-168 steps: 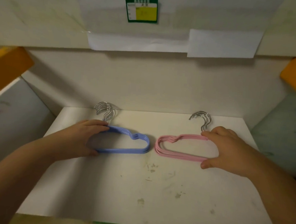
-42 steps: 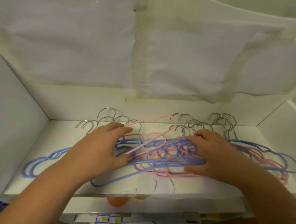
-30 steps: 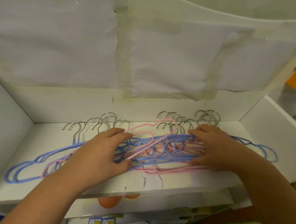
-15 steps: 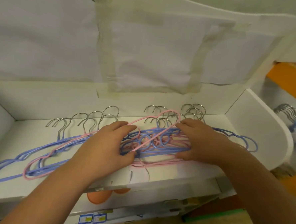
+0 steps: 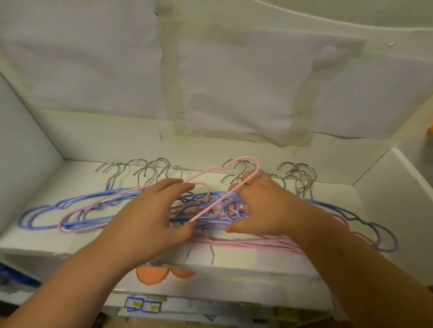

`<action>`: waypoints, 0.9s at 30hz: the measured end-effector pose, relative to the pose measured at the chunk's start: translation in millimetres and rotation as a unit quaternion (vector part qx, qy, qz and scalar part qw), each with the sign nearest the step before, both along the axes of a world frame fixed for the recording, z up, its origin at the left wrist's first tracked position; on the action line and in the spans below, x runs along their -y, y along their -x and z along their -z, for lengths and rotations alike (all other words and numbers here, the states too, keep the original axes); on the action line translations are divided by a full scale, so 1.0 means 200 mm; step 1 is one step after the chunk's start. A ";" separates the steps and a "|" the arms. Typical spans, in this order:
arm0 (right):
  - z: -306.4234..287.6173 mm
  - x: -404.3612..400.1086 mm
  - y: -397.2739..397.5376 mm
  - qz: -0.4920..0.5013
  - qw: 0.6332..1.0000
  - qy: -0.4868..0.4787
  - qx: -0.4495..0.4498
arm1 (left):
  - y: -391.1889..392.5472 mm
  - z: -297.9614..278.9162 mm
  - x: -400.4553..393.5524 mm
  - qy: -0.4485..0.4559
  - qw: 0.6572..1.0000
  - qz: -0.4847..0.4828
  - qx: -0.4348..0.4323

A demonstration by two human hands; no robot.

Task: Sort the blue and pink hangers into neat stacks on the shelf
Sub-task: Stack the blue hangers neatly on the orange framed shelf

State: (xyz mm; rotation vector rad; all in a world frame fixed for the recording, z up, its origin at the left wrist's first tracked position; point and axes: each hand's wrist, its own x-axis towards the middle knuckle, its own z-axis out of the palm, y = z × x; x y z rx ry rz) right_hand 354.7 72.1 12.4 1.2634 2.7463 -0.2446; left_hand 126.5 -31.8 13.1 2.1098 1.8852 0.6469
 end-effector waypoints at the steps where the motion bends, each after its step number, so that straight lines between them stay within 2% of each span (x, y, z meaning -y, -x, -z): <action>1: -0.01 0.00 -0.01 -0.001 1.000 0.007 -0.010 | -0.01 0.00 0.01 -0.002 1.000 -0.008 -0.003; 8: -0.03 0.00 -0.08 0.000 0.999 -0.015 -0.032 | -0.05 -0.02 0.10 0.004 0.998 -0.059 -0.013; 14: -0.06 0.02 -0.18 -0.006 0.997 0.004 -0.075 | -0.10 -0.04 0.15 0.002 0.995 -0.091 -0.033; 27: -0.16 0.04 -0.26 -0.011 0.996 0.024 -0.081 | -0.19 -0.07 0.23 0.010 0.990 -0.130 -0.055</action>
